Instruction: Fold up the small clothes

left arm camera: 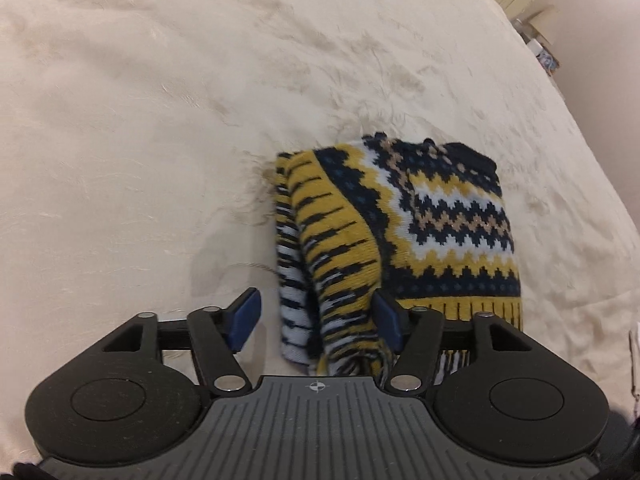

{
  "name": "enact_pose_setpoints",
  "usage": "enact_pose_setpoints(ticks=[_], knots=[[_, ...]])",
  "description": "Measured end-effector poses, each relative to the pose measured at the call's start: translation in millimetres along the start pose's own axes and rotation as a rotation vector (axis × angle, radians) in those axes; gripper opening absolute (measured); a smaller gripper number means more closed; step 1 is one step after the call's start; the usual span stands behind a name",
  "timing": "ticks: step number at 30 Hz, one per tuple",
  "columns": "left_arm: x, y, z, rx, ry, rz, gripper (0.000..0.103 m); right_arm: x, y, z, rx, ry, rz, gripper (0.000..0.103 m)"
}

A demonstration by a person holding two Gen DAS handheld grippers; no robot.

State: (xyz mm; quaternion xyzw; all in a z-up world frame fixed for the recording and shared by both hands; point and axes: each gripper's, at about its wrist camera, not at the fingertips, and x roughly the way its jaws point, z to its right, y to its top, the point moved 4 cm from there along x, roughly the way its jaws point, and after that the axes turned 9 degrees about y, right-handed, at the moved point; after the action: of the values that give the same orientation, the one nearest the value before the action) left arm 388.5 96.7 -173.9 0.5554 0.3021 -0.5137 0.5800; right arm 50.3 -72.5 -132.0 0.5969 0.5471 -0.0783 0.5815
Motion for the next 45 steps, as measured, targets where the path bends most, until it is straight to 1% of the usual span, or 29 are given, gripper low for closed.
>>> enact_pose_setpoints(ticks=[2, 3, 6, 9, 12, 14, 16, 21, 25, 27, 30, 33, 35, 37, 38, 39, 42, 45], knots=[[-10, -1, 3, 0.017, 0.014, 0.026, 0.073, -15, 1, 18, 0.056, -0.03, 0.043, 0.077], [-12, -1, 6, 0.025, 0.02, 0.036, 0.077, -22, 2, 26, 0.078, -0.047, 0.063, 0.078], [-21, -2, 14, 0.043, 0.034, 0.065, 0.083, -41, 7, 54, 0.125, -0.12, 0.114, 0.079], [-23, -2, 23, 0.061, 0.059, 0.076, 0.085, -45, 18, 80, 0.152, -0.171, 0.14, 0.08], [-19, -5, 30, 0.092, 0.086, 0.056, 0.085, -40, 26, 106, 0.206, -0.208, 0.158, 0.08], [-16, -6, 33, 0.102, 0.108, 0.042, 0.085, -30, 32, 123, 0.227, -0.206, 0.157, 0.08], [-13, -8, 35, 0.111, 0.123, 0.028, 0.085, -18, 34, 132, 0.238, -0.197, 0.133, 0.08], [-10, -10, 37, 0.131, 0.152, 0.012, 0.085, 24, 30, 150, 0.281, -0.148, -0.002, 0.082], [-10, -12, 37, 0.125, 0.157, 0.006, 0.085, 31, 31, 152, 0.308, -0.126, 0.001, 0.092], [-10, -13, 38, 0.12, 0.157, 0.002, 0.085, 29, 32, 149, 0.296, -0.128, -0.006, 0.093], [-11, -14, 38, 0.111, 0.151, 0.0, 0.085, 18, 35, 145, 0.287, -0.126, 0.012, 0.093], [-12, -15, 37, 0.092, 0.132, -0.002, 0.086, -1, 39, 146, 0.305, -0.124, 0.076, 0.091], [-13, -17, 35, 0.074, 0.107, -0.003, 0.086, -17, 38, 149, 0.334, -0.14, 0.132, 0.092], [-14, -20, 32, 0.056, 0.085, -0.005, 0.089, -33, 32, 157, 0.374, -0.166, 0.178, 0.096], [-14, -22, 31, 0.048, 0.077, -0.011, 0.092, -38, 30, 162, 0.395, -0.174, 0.187, 0.098], [-12, -24, 29, 0.041, 0.068, -0.019, 0.092, -41, 26, 167, 0.417, -0.177, 0.188, 0.1], [-6, -33, 24, 0.013, 0.047, -0.052, 0.092, -42, 15, 183, 0.479, -0.167, 0.161, 0.1], [4, -40, 18, -0.022, 0.02, -0.082, 0.093, -37, 5, 197, 0.561, -0.119, 0.143, 0.1]])
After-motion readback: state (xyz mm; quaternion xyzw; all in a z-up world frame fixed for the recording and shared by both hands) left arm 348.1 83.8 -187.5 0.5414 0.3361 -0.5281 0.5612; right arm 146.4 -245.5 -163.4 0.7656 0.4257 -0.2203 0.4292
